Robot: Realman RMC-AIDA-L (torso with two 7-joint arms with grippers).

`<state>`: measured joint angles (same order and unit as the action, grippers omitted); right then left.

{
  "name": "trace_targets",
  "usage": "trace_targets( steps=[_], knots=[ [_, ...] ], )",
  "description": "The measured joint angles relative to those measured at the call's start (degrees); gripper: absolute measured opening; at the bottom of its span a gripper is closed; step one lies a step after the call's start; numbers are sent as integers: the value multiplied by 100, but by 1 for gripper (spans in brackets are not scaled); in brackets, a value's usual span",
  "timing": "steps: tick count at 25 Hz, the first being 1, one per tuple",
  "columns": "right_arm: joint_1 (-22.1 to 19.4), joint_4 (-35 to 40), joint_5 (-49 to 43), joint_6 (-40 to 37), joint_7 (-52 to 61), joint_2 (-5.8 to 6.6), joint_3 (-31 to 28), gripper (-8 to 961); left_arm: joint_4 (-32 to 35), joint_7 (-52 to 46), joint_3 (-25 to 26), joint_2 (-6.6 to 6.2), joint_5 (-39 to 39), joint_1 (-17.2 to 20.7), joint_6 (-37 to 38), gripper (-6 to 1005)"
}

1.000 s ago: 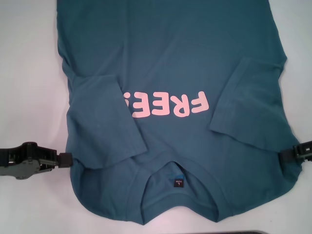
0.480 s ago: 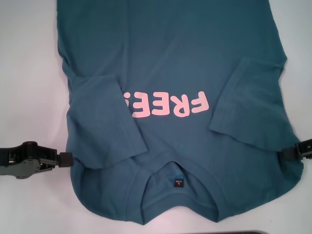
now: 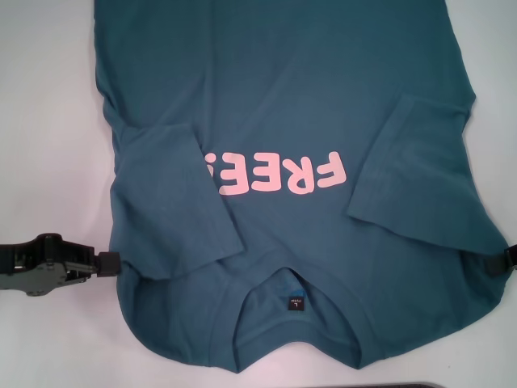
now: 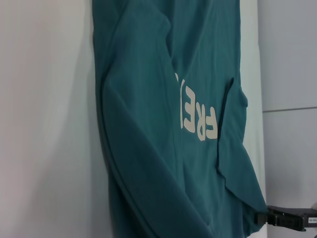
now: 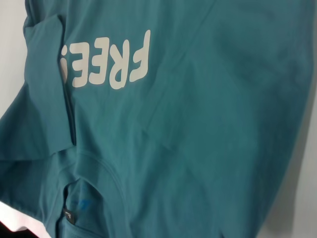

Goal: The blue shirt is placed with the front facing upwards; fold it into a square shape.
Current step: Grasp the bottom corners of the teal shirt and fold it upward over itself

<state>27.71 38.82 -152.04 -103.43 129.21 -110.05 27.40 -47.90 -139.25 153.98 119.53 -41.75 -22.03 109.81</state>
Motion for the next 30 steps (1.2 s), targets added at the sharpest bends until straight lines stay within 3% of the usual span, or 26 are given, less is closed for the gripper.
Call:
trace_targets(
  steps=[4,13,22,27,30],
  knots=[
    [-43,196,-71,-145,6,15,1,36,-2,-2,-16,-31,8,-12,85,16],
    [-70,1058,-599,-934,22,-21,2,10,-54,-15,-490,-280,151,131,571,16],
    [-110,1141,-1037,-1029,0,-147,178,11,-143,-23,-713,-274,425,380,678,16],
    [-57,1139,-875,-1030,-17,-142,138,10,-143,0,-703,-288,259,282,741,16],
    [22,1167,-315,-1028,93,-40,88,10,-80,-27,-685,-332,-33,114,759,15]
  ],
)
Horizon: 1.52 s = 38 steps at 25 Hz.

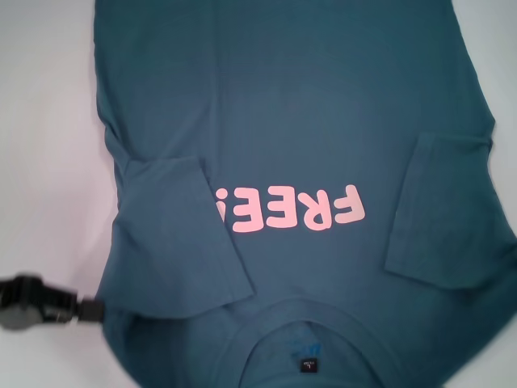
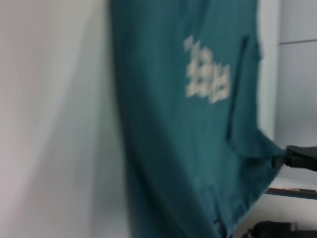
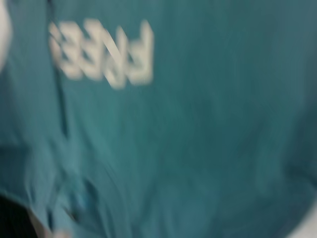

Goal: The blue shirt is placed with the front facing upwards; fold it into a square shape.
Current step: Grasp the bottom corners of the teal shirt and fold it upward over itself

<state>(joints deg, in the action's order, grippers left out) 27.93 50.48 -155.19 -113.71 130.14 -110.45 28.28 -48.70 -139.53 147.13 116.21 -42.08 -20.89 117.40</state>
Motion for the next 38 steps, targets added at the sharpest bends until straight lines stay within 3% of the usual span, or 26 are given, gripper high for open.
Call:
trace_targets(
  steps=[6,10,16,23,38],
  knots=[
    [297,-47,1194,137,394,183,-62,10,349,-376,118,-24,-833,-674,-200,15],
    [610,-78,1350,492,593,156,-88,10,685,-654,264,21,-1005,-1289,-717,15],
    [864,-168,1728,1397,854,126,-147,11,1172,-719,345,57,-1154,-1988,-2204,15],
    [879,-287,1978,2635,890,130,-145,11,1198,-674,255,146,-1257,-2182,-3789,15],
    [1057,-682,2048,3853,585,85,86,10,1273,-649,233,290,-1339,-2288,-5001,15]
  ],
)
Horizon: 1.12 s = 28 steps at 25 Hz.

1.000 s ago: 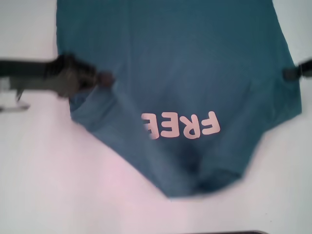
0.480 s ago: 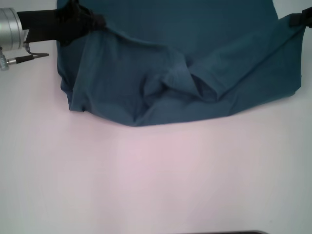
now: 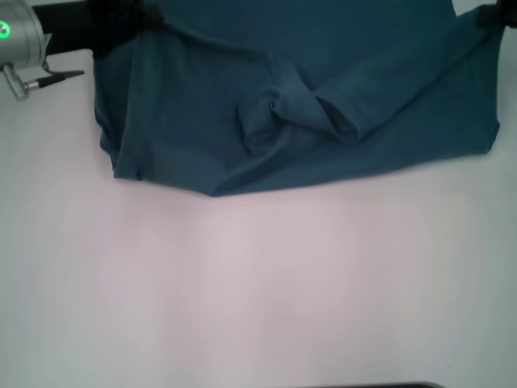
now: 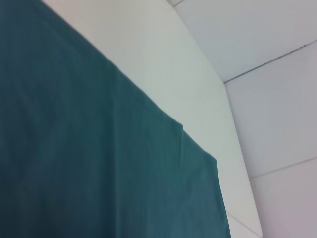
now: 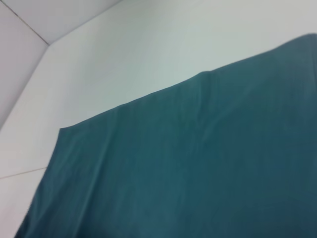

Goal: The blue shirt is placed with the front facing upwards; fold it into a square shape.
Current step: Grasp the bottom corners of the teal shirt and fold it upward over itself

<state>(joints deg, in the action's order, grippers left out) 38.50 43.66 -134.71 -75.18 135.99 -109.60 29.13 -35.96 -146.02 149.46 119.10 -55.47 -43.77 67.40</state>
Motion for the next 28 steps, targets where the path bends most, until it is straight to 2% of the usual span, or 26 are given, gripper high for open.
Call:
trace_targets(
  steps=[5,11,14,21,28],
  knots=[
    [175,-6,-14,417,49,-9,260,10,10,2,-7,18,0,-180,-287,16],
    [317,-19,-53,851,73,-4,409,11,14,38,-71,-45,-1,-359,-436,13],
    [326,-58,-66,1041,61,-4,471,11,63,10,-269,-73,0,-396,-650,11],
    [409,-232,-82,1565,30,-6,931,10,82,-7,-363,-41,1,-395,-1028,7],
    [698,-551,-126,2086,22,36,1170,10,89,-11,-366,-19,1,-482,-1181,6]
  ],
)
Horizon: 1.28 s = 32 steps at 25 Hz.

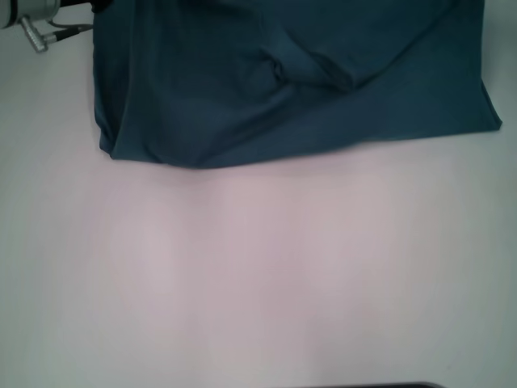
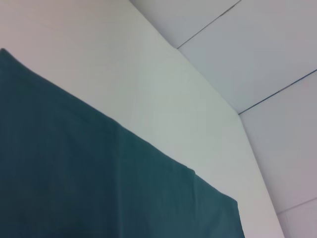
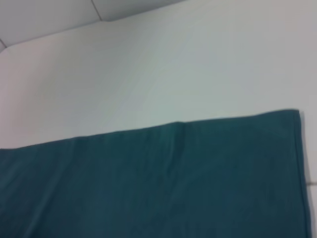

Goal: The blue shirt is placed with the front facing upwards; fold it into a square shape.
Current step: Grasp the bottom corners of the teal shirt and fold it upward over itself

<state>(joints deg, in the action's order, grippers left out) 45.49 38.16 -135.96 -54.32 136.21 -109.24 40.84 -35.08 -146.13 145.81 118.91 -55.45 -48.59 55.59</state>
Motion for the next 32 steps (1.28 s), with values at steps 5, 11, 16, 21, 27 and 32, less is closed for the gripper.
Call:
trace_targets(
  steps=[5,11,16,21,27,32],
  knots=[
    [124,-25,-93,227,0,-25,47,11,-18,-60,7,23,0,-20,-193,6],
    [150,-32,-97,308,-3,-40,55,11,4,-79,-56,45,-75,25,-386,7],
    [132,-44,-97,483,-32,-50,76,11,-12,-82,-43,52,-96,46,-452,7],
    [204,-174,-97,610,-109,-71,222,17,3,-82,-76,53,-123,36,-464,8],
    [256,-477,-96,975,-144,-132,705,38,55,-32,-108,57,-92,13,-507,9],
    [222,-559,-97,1128,-142,-136,805,55,102,-57,-456,53,-84,18,-723,10]
  ],
)
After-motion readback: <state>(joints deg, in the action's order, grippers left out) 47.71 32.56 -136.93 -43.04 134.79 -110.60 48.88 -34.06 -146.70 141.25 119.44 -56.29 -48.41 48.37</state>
